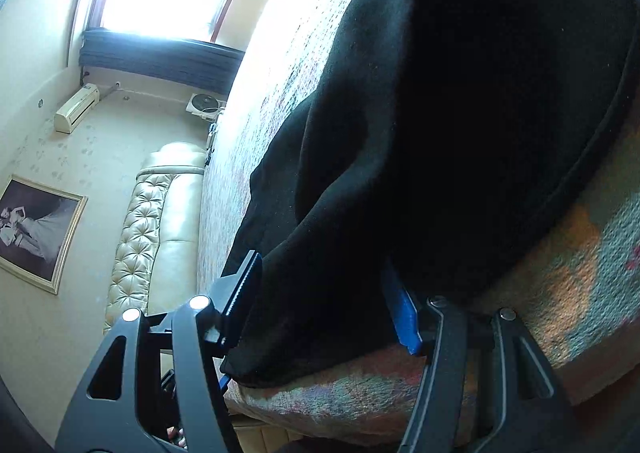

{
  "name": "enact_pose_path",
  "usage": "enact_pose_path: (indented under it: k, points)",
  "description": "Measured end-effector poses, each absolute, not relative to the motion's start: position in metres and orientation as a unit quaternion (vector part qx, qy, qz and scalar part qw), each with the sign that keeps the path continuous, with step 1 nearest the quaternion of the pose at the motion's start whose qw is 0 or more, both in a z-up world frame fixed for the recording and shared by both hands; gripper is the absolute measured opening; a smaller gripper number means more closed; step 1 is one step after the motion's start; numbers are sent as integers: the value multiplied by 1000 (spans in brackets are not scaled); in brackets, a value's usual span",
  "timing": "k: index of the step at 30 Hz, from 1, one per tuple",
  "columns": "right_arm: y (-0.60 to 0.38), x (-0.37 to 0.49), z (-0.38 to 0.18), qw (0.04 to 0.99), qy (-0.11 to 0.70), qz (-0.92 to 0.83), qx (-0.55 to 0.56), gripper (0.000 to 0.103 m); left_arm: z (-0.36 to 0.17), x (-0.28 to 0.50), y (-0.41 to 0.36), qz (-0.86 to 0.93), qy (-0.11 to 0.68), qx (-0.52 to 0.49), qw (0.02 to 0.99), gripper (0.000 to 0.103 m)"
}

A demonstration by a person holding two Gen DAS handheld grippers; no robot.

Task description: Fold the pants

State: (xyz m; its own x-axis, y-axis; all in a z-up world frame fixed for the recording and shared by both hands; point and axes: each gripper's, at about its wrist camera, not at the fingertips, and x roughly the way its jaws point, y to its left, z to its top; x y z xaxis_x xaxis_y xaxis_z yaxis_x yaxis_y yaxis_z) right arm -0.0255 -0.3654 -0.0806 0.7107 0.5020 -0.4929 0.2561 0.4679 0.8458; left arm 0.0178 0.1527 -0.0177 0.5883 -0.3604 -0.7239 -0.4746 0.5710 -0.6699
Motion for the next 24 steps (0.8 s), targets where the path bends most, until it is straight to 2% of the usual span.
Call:
enact_pose_path:
  k: [14,16,17,24]
  points:
    - [-367,-25,-82,771,372,80,511,59,-25,33,147,39,459,-457,761,43]
    - [-367,-25,-81,771,372,79,511,59,-23,38,143,39,457,-446,768,30]
    - [-367,-25,-81,771,371,79,513,59,-23,41,141,39,459,-439,771,16]
    - [-354,-23,-78,780,377,73,494,59,-33,43,138,44,466,-447,763,14]
